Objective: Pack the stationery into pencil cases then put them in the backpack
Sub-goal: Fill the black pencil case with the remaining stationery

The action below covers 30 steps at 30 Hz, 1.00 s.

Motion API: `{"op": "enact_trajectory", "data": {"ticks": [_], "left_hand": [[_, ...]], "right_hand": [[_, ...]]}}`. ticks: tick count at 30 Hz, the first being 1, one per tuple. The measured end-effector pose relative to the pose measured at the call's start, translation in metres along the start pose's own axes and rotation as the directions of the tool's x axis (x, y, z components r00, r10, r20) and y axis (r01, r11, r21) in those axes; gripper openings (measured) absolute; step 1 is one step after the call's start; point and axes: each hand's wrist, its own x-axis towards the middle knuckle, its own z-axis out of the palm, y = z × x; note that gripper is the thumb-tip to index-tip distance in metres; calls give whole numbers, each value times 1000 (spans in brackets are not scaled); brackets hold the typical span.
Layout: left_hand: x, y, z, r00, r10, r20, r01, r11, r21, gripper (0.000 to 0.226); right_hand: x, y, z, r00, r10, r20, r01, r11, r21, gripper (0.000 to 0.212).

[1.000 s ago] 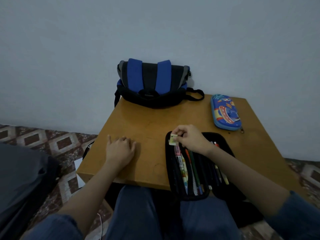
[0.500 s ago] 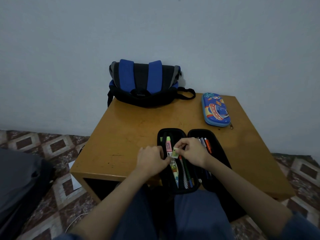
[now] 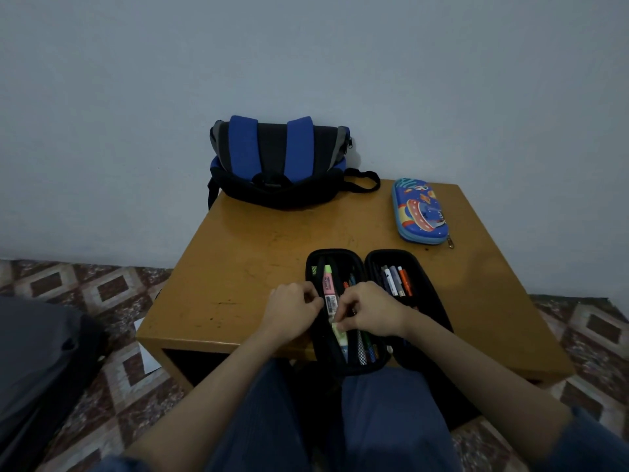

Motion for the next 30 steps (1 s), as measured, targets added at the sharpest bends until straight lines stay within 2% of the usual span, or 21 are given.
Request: {"op": "enact_trajectory", "data": {"ticks": [3,6,9,12,16,19,23,27,30], "left_hand": [[1,4,1,999,47,-20,-47,999,17,14],[4,7,0,996,69,-54,-65,995,81,14],[13,4,-4,995,53,-79,-45,995,93,15],[19,3,-6,996,59,-61,-53,993,104,15],[17,-3,0,983,153,-99,-143,985,95,12],[14,-16,5,955,262,-136,-243,959,144,22],[8,-27,11,955,296,18,-291,924,250,58],[8,-24,12,954,300,27,-297,922,247,47],[9,-20,12,957,286,40,-287,930,231,51]], "right_hand": [[-2,-2,2,1000,-24,10,25,993,-114,15],[-3,-2,4,997,-13,-79,3,992,-129,18],[-3,-3,9,982,-15,-186,-9,992,-130,12],[-2,-5,14,979,-26,-203,-6,988,-156,15],[-4,2,7,952,8,-305,-15,1000,-21,15],[-7,17,-10,906,114,-409,-116,993,20,13],[-13,50,-28,828,249,-503,-279,960,18,25],[-22,75,-32,747,426,-510,-498,867,-4,39],[-25,81,-32,703,561,-437,-576,810,112,50]]}}
